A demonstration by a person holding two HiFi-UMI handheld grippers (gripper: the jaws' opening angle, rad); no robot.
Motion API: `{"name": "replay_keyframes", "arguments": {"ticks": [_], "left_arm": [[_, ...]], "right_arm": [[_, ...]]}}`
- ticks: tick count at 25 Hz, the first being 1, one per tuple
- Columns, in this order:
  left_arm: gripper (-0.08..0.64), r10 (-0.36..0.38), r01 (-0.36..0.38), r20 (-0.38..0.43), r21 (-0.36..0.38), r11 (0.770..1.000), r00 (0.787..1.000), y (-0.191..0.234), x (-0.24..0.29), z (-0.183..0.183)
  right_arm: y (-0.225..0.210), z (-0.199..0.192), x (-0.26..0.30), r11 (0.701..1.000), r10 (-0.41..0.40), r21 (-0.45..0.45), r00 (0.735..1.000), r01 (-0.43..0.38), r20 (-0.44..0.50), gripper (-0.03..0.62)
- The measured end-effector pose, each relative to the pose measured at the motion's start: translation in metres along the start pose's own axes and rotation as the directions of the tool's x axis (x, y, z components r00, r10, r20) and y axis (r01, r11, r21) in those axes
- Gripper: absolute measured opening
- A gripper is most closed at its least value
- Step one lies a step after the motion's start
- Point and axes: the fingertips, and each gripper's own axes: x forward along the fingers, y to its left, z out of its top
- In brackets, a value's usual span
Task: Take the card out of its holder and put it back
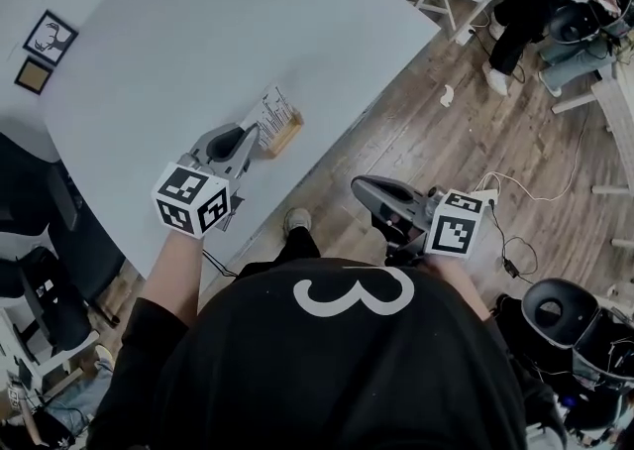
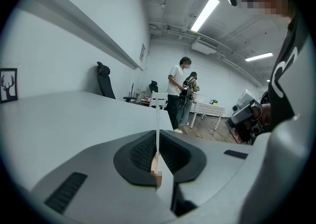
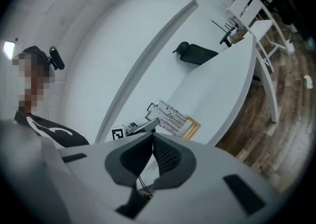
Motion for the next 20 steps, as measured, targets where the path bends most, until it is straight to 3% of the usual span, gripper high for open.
{"name": "replay_keyframes", "arguments": {"ticks": [12,20], "left_arm": [[0.025,0.041,-0.042,0.034,0.021,0.999,0.999,-0.011,-0.024,0.026],[0.025,0.012,-0.004,0.077,-0.103,0.995,0.997,-0.046,-0.054,0.028]], "right_arm": [[0.014,-0.003,-0.016,1.0,0.02,-0.009,0.999,-0.02,0.043,0.011],[0.031,-0.009,-0.025,0.998,0.052,-0.044,0.998,-0.05,0.034,0.011]]}}
